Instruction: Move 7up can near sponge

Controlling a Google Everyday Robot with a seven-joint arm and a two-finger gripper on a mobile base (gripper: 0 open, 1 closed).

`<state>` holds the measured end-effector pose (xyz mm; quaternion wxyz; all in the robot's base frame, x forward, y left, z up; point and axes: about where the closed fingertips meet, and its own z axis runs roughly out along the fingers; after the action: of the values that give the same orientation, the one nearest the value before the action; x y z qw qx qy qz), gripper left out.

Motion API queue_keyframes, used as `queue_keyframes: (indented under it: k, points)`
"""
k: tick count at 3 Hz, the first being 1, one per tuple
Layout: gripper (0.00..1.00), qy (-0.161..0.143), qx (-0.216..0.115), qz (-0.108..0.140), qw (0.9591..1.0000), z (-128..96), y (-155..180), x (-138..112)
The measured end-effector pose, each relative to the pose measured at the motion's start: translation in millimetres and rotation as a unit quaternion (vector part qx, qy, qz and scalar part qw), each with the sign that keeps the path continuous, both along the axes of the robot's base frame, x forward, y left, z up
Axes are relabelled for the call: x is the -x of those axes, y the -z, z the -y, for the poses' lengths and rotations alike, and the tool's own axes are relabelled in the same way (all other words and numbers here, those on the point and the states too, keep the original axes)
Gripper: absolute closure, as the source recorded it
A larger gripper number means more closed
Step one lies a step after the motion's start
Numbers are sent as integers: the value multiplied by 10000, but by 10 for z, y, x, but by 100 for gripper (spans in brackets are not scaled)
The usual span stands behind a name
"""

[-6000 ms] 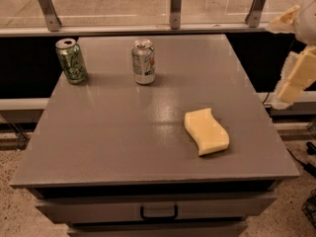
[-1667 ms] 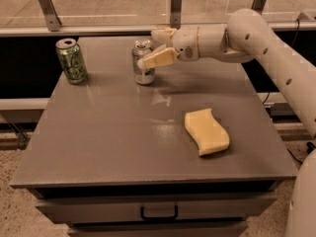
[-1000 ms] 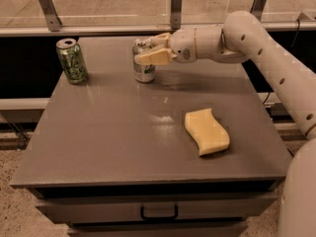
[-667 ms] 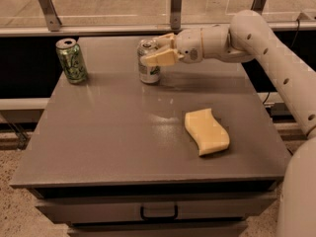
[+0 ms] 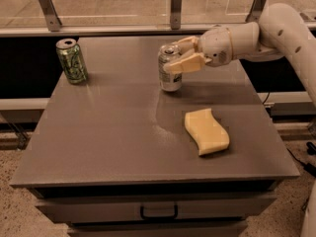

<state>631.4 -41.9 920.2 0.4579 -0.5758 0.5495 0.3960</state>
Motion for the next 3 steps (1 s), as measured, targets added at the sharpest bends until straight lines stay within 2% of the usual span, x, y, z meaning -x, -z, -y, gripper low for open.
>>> queue_keyframes:
  k: [1, 2, 3]
  points:
    - [100, -110, 120, -146, 9998, 209, 19, 277]
    - [83, -271, 114, -283, 9992, 331, 57, 513]
    - [59, -407, 71, -335, 9986, 409, 59, 670]
